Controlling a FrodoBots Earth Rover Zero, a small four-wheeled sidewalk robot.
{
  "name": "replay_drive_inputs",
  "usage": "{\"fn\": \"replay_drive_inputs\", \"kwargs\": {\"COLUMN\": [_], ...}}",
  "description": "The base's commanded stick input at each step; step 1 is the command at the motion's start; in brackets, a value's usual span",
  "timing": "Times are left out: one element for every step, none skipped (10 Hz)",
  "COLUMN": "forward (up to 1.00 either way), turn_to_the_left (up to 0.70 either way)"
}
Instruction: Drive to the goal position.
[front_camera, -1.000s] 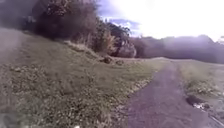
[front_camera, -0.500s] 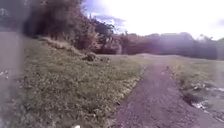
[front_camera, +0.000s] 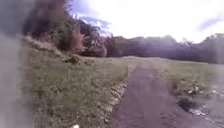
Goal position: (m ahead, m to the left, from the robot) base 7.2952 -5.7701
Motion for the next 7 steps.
{"fn": "replay_drive_inputs", "kwargs": {"forward": [0.70,0.70,0.70,0.70,0.70,0.70,0.70], "turn_to_the_left": [-0.19,0.00,0.00,0.00,0.00,0.00,0.00]}}
